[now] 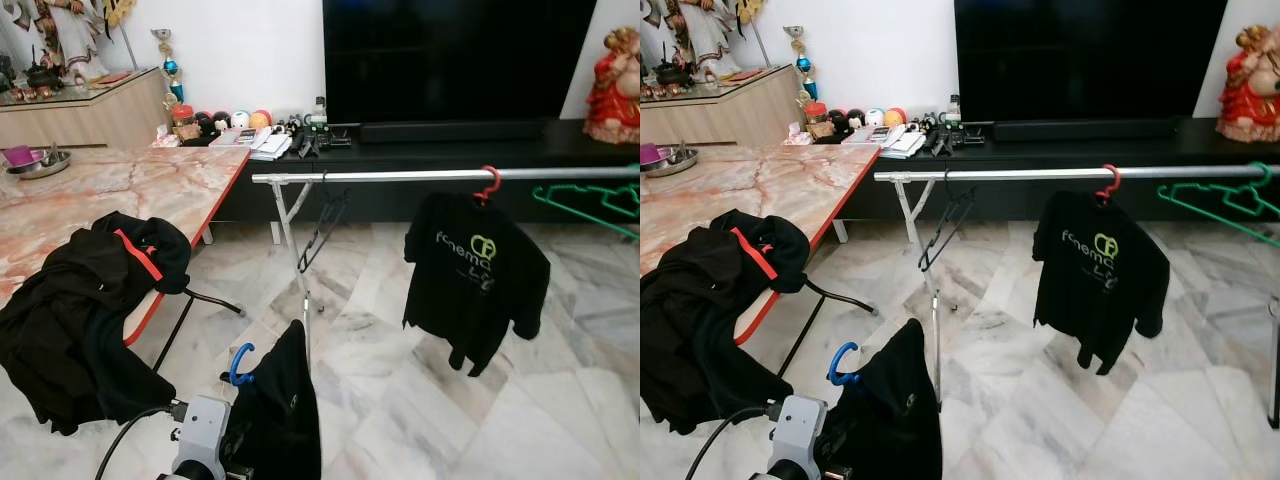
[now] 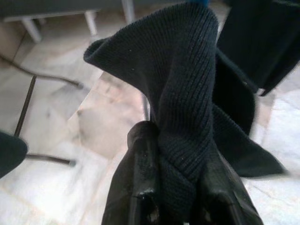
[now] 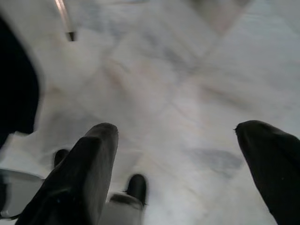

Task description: Hang hanger

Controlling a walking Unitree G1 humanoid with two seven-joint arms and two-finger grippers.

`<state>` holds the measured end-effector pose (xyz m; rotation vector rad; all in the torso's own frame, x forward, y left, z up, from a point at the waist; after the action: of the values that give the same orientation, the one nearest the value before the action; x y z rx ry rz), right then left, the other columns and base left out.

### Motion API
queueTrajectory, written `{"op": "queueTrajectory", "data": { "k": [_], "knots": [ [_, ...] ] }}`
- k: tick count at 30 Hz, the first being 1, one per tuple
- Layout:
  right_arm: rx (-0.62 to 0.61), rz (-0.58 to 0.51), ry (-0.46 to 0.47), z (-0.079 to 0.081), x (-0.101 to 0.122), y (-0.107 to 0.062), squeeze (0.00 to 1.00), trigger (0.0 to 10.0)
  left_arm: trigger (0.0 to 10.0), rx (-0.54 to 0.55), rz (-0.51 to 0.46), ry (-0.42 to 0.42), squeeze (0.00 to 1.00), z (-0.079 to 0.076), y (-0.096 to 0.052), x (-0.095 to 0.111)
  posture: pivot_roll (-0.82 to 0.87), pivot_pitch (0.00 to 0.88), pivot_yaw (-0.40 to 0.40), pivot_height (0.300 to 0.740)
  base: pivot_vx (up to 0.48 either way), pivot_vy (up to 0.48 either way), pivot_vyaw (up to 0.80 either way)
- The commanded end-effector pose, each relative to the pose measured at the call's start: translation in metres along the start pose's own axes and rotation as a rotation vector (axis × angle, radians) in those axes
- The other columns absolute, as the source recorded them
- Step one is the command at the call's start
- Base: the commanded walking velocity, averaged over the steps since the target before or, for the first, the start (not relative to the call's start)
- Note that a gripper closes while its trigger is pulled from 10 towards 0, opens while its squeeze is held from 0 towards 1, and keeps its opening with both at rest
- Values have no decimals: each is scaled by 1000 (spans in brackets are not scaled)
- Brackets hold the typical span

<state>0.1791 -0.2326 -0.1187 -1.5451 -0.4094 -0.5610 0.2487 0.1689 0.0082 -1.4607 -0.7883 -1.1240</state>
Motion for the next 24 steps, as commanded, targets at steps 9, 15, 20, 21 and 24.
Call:
{"op": "queueTrajectory", "data": {
  "k": [9,15,20,21,24],
  "knots": [
    [25,14,-33,6,-1,1,0,10000,10000,33,-30,23,0,7,0,7,28,0,29,740,262,0,0],
    [21,15,-28,6,-2,1,0,10000,10000,54,-54,-36,0,12,-2,9,34,0,29,740,0,0,0],
    [37,18,-41,9,-1,1,0,10000,10000,56,-37,25,0,14,-2,4,36,0,30,740,0,-58,0],
    [40,17,-45,10,-1,1,0,10000,10000,57,-38,31,0,14,-3,4,36,0,30,740,0,-289,0],
    [36,14,-28,10,-1,2,0,10000,10000,58,-35,24,0,15,-2,4,42,0,30,740,0,-470,0]
  ]
}}
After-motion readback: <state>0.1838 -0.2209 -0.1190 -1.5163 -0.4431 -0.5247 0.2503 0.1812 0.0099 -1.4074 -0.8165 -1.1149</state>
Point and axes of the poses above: a point about 5 cm out from each wrist's last joint towards the gripper, its own y axis pointing out of the wrist towards the gripper, its own x axis along the axis of the wrist's last joint, z = x × y, the point moved 4 cm from there along y, pointing out of the wrist towards the gripper, and after that the axes turned 1 degree about y, right-handed, at the moved point
